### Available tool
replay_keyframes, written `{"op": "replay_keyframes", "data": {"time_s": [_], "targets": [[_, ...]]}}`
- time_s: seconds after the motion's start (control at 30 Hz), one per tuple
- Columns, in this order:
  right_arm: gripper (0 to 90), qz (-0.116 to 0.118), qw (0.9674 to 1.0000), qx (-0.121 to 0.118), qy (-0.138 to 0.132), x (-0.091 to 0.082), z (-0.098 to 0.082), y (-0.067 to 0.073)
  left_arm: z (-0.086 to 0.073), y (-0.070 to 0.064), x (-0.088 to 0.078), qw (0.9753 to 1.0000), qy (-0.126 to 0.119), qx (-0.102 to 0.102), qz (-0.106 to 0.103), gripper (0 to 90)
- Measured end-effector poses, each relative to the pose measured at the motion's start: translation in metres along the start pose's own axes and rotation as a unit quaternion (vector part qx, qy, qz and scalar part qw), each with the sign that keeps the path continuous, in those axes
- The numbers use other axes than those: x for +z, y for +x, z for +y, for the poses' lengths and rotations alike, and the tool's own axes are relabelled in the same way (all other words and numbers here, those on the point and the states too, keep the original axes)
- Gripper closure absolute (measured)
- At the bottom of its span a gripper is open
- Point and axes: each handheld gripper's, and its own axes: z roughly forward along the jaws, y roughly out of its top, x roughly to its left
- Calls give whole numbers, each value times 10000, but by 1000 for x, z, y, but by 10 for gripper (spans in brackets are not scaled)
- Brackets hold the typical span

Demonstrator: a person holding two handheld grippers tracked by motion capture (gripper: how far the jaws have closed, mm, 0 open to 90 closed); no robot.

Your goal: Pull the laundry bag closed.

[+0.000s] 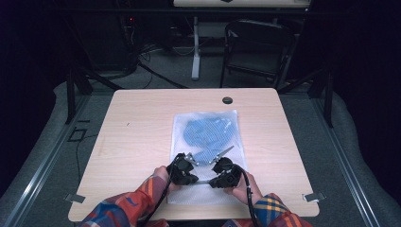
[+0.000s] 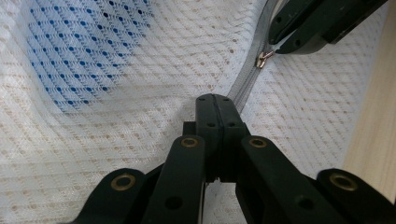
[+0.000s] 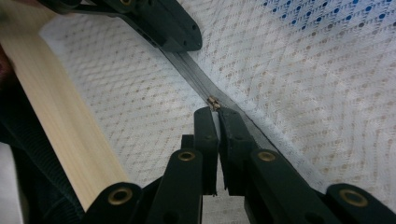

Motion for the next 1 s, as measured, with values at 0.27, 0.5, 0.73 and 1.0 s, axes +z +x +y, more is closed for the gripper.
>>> {"op": "replay_keyframes", "data": {"time_s": [0.27,0.5,0.73,1.0], "targets": [[869,-10,10000,-30,11,-1,0,-1,0,0,0,10000,23,84,20,900],[869,0,10000,66,27,-7,-5,-6,0,0,0,10000,26,85,0,900],[869,-4,10000,68,51,-8,-8,-6,0,1,-1,10000,49,56,-33,900],[869,-41,9999,113,42,-15,-15,-11,0,2,-1,10000,41,72,-36,900]]}}
